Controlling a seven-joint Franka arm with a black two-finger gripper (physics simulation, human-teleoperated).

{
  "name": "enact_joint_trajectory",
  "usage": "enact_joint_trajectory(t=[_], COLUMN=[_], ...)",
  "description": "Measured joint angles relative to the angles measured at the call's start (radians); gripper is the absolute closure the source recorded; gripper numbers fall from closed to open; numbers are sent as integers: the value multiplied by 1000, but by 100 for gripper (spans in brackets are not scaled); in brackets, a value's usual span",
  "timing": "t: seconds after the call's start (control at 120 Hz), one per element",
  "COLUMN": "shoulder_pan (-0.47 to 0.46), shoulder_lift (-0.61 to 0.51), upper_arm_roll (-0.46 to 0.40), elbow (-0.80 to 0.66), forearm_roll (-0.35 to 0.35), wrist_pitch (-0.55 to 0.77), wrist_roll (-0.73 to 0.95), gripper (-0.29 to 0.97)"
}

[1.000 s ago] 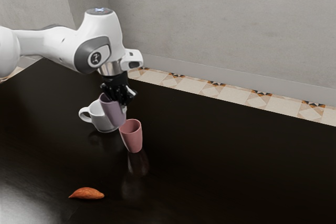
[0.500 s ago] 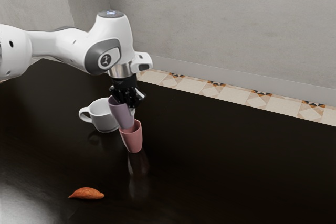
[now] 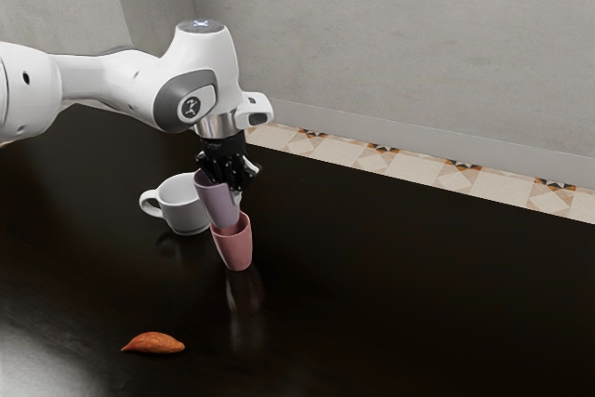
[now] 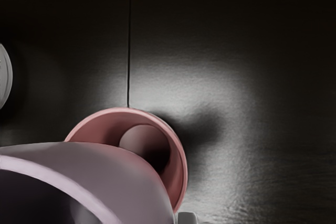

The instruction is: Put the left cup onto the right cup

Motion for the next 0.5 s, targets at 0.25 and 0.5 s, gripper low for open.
enact_joint_trajectory(t=[0.25, 0.5], shoulder_pan=[0, 0], shoulder_lift=[20, 63], upper_arm_roll=[0, 0], elbow=[10, 35], forearm_roll=[3, 15], wrist_pitch=[-1, 6], wrist_roll=[-8, -13], gripper=[78, 78])
